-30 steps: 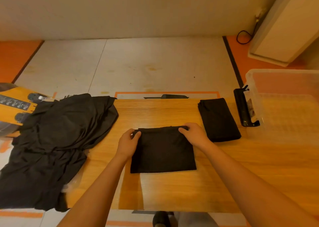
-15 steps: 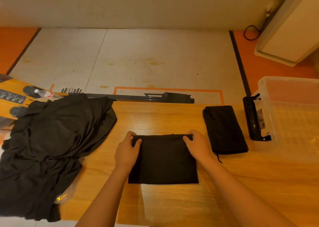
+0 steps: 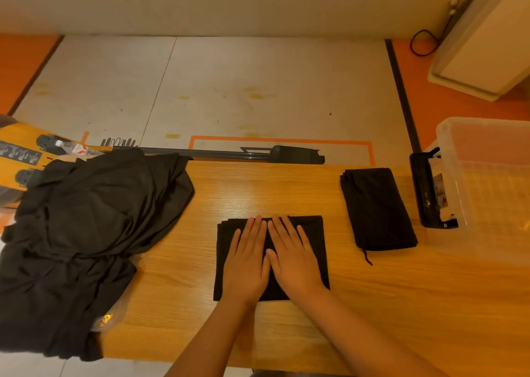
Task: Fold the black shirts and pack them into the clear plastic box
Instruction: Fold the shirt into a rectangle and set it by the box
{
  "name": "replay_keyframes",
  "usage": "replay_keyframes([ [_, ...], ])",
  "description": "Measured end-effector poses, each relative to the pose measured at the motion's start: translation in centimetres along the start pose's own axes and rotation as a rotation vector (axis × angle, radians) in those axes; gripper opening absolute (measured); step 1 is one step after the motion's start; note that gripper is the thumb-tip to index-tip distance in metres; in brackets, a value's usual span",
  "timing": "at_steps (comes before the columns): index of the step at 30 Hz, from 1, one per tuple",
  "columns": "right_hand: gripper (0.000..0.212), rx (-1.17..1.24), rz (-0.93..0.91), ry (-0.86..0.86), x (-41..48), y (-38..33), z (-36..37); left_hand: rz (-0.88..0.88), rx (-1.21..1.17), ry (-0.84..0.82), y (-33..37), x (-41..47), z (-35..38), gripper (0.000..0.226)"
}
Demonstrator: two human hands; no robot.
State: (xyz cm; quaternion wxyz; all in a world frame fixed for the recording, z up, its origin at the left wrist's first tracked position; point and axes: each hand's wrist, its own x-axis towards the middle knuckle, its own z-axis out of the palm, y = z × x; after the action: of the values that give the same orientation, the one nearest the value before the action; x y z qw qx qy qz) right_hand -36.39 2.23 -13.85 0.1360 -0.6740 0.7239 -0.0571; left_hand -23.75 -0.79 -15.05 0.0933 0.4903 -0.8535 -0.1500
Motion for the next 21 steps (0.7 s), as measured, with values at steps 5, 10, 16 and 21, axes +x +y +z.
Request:
replay_keyframes([
  [5, 0.058, -0.084, 0.004, -0.013, 0.2, 1.5, 1.1, -0.138, 0.071, -0.002, -0.6, -0.2, 0.6, 0.059],
  [10, 0.060, -0.074, 0.141, 0.015, 0.5, 2.4, 0.9, -0.291, 0.103, 0.014, -1.0, -0.3, 0.8, 0.068],
  [16, 0.066, -0.099, 0.177, -0.026, 0.7, 5.5, 0.0, -0.152, 0.104, -0.057, -3.5, -0.7, 0.0, 0.071],
  [21, 0.056, 0.065, 0.202, 0.027, -0.5, 5.6, -2.0, -0.184, -0.047, 0.029, -4.9, -3.2, -2.4, 0.066],
])
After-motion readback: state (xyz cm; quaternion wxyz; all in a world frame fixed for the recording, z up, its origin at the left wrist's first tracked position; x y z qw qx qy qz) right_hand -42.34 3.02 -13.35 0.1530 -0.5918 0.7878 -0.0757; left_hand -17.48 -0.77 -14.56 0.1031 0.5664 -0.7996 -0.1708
